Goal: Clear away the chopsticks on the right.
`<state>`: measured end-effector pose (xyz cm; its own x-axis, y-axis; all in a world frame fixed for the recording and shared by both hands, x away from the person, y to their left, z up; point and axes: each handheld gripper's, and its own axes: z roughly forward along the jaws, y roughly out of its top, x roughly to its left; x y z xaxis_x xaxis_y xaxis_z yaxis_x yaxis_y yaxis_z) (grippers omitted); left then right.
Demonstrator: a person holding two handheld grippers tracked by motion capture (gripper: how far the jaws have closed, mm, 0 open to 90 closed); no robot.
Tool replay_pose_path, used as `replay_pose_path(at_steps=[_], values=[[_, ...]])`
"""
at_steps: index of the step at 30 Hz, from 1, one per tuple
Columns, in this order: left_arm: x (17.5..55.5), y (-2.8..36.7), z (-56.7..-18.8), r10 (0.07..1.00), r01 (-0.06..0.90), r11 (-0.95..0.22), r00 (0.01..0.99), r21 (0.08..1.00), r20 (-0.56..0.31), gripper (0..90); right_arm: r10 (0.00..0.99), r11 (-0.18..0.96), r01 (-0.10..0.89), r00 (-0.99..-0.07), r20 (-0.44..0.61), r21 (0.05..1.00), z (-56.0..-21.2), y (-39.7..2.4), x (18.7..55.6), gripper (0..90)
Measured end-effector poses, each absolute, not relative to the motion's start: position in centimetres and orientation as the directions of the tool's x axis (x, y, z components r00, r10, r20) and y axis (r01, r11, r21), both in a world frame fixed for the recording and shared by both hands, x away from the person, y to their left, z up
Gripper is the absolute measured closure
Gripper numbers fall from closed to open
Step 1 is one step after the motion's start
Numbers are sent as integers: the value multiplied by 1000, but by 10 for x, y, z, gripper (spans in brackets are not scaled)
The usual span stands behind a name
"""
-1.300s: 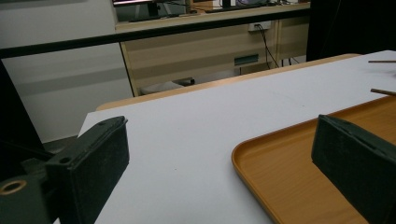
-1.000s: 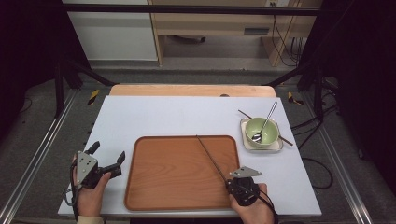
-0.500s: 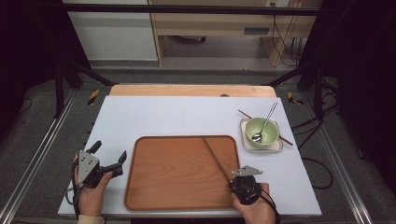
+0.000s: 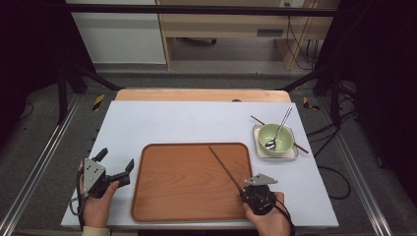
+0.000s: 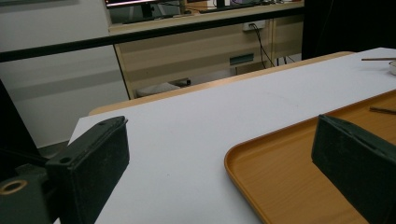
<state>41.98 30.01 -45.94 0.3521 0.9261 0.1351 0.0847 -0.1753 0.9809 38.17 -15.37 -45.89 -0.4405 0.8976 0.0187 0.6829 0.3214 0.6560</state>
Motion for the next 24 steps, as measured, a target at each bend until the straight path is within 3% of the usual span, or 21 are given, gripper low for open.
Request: replay_pose_path(at_steps=[10,24], values=[[420,299,-460,925,88,-176,357,980,134,36,894,310,641,-449,15,702,-457,-156,385,653],[421,299,-462,924,91,-180,359,980,136,35,898,224,488,-439,16,843,-432,-175,391,378]])
